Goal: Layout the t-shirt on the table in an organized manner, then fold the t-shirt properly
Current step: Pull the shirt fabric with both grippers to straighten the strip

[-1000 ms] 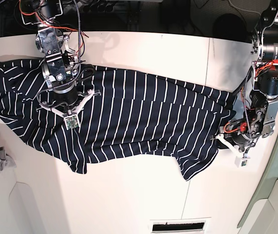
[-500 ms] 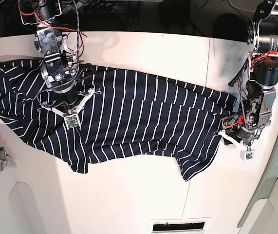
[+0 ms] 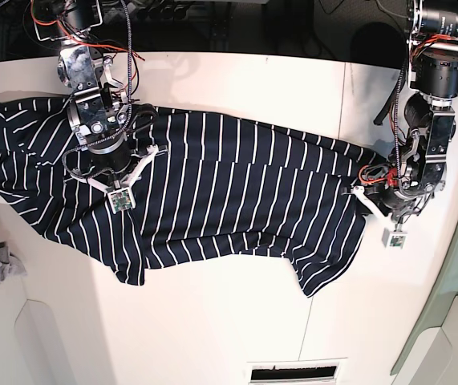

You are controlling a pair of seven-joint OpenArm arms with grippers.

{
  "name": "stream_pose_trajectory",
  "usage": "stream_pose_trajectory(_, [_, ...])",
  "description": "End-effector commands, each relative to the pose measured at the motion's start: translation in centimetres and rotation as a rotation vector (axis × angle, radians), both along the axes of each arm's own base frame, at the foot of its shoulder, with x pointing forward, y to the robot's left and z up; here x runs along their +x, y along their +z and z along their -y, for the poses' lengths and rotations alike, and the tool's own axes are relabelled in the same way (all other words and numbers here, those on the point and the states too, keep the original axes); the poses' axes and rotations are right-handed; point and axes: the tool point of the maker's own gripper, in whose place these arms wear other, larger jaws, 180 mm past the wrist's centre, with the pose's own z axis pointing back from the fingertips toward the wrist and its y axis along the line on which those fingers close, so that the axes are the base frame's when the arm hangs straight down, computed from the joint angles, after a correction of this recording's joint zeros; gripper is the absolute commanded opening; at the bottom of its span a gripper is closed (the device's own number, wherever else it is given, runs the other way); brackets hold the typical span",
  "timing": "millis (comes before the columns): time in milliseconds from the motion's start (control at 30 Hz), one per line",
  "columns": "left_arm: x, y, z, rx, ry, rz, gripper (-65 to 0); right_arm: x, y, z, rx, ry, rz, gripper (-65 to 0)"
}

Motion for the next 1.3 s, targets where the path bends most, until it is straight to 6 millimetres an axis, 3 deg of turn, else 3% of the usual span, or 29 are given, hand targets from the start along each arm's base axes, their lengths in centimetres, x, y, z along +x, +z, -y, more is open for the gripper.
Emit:
stream_pose_trajectory(0, [2.3, 3.0, -0.4, 0.016, 0.0, 0.093, -37.9, 1.3, 1.6, -0.1, 0.005, 0.003, 0.059, -65.0])
stream_pose_trajectory(300, [2.1, 2.5, 1.6, -0.02, -0.039, 0.095, -38.0, 1.3, 1.6, -0.1, 0.006, 0.003, 0.059, -65.0])
stream_pose_trajectory(433, [1.5, 1.0, 1.3, -0.023, -0.024, 0.063, -38.0, 1.0, 1.4, -0.1, 0.006, 0.004, 0.053, -65.0])
stream_pose_trajectory(567, [-0.2, -1.7, 0.5, -0.019, -0.001, -0.009, -38.0, 0.5, 1.0, -0.1, 0.006, 0.003, 0.04, -65.0])
stream_pose_trajectory(667, [-1.2, -2.6, 0.3, -0.016, 0.002, -0.043, -38.0, 0.5, 1.0, -0.1, 0.006, 0.003, 0.041, -65.0])
stream_pose_trajectory(867, [-3.9, -2.9, 1.4, -0.013, -0.068, -0.06, -38.0, -0.2, 1.2, -0.2, 0.011, 0.006, 0.045, -65.0])
stream_pose_trajectory(1100, [-8.0, -2.9, 3.0, -0.011, -0.108, -0.047, -38.0, 0.4, 2.8, -0.6, 0.019, 0.011, 0.086, -65.0])
stream_pose_trajectory(1267, [-9.0, -2.1, 3.4, 0.0, -0.105, -0.033, -38.0, 0.1, 3.2, -0.8, 0.023, 0.014, 0.097, -65.0])
